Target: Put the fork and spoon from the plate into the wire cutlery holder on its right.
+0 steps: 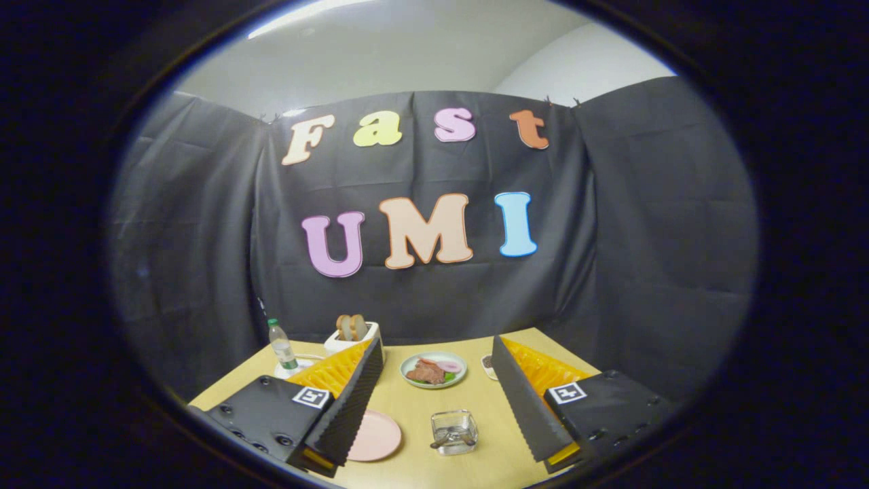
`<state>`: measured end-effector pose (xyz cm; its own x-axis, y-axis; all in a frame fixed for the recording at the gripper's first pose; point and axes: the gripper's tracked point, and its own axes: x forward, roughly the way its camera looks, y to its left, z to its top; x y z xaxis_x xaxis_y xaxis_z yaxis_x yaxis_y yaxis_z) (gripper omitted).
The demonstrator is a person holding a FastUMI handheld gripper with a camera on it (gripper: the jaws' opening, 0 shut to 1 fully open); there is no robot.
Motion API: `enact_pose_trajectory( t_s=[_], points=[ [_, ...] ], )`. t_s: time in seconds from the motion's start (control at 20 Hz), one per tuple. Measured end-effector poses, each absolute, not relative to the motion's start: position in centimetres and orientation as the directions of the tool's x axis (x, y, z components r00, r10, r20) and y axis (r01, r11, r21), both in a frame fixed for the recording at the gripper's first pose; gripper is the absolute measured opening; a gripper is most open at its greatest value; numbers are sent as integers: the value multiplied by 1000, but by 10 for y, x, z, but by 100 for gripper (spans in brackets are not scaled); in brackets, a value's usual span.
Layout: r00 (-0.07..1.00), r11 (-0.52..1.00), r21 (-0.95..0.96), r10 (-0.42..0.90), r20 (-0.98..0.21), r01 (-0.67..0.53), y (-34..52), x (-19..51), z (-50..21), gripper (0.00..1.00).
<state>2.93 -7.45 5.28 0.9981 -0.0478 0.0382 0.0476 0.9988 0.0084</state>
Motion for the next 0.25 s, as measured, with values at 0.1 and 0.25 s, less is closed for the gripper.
enact_pose_trajectory(
  t_s=[0.1, 0.25],
  points=[
    [997, 998, 19, -60, 40, 59, -72, 18, 53, 100],
    [995, 997, 39, -73, 68, 70, -71, 7, 61, 100]
  ],
)
